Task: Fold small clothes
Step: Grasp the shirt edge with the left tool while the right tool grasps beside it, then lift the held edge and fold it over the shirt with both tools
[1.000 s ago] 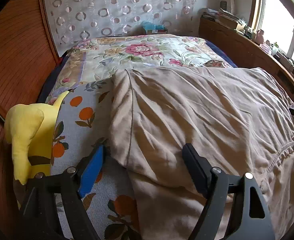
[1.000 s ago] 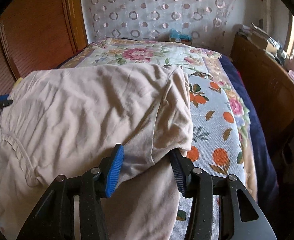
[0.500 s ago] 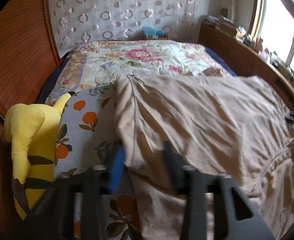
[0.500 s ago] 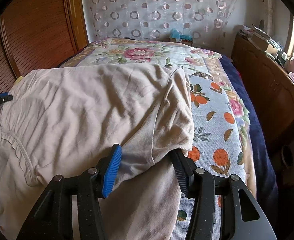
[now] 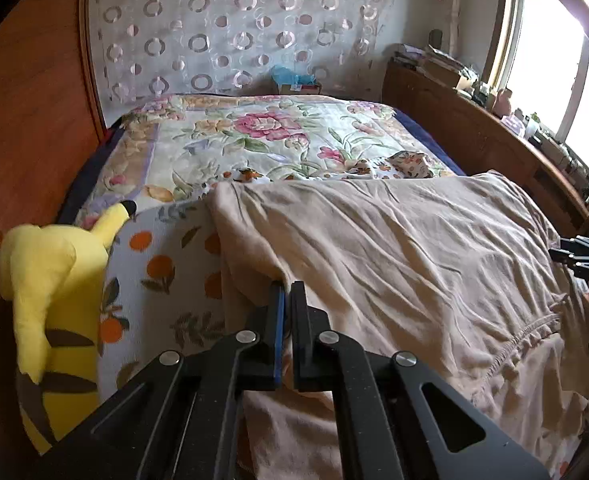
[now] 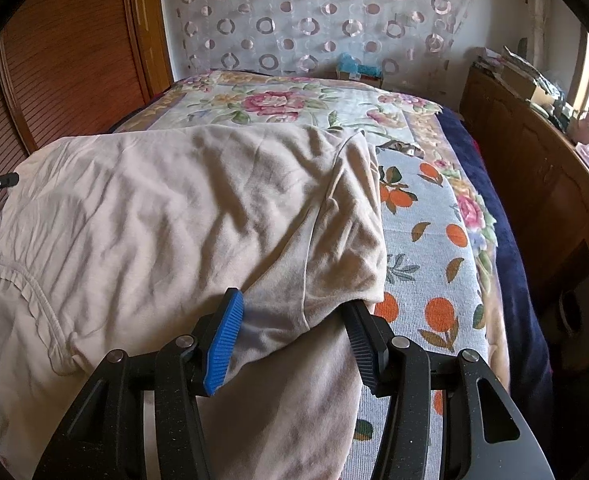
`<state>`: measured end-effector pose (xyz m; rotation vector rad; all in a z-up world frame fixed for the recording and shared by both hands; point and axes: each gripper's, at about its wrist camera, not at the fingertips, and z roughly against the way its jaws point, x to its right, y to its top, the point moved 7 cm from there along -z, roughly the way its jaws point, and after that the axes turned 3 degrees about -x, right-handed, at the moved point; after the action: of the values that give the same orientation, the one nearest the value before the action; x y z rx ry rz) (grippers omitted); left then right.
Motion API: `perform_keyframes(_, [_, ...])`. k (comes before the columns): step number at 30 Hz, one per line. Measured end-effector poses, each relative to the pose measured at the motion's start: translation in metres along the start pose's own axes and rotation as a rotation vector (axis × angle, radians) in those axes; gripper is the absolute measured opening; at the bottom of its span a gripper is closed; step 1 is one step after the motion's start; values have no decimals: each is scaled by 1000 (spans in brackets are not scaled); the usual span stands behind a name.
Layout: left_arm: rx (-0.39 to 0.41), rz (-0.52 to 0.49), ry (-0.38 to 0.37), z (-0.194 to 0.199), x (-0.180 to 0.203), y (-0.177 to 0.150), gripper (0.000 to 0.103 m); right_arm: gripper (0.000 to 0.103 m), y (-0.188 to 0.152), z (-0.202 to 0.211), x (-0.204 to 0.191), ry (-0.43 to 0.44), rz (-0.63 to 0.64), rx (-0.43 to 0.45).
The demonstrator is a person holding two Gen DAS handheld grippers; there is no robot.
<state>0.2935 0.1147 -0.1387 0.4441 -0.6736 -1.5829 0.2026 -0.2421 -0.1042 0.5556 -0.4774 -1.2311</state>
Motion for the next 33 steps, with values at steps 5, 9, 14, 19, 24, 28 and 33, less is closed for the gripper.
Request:
perform_keyframes(5, [27, -3, -7, 5, 7, 8, 3, 53, 5, 1, 0, -12, 13, 2])
perform_keyframes(9, [26, -3, -9, 4, 9, 8, 3, 39, 6, -1, -2, -3, 34, 3])
perform_keyframes(14, [38, -10, -4, 8, 11, 7, 3, 9, 8, -5, 1, -45, 63, -1])
perform_keyframes(19, [38, -7, 11, 12, 8, 3, 3, 4, 11, 2, 2, -39, 72, 30])
perform_keyframes(24, [104, 10, -5, 37, 8, 3, 3, 3, 16, 32, 4, -30, 51, 127])
perform_keyframes(28, [145, 24, 5, 58, 4, 3, 3, 3, 15, 61, 5, -18, 33, 197])
perform_keyframes(33, [200, 26, 3, 88, 8, -1, 3, 3, 5, 87, 3, -12, 32, 248])
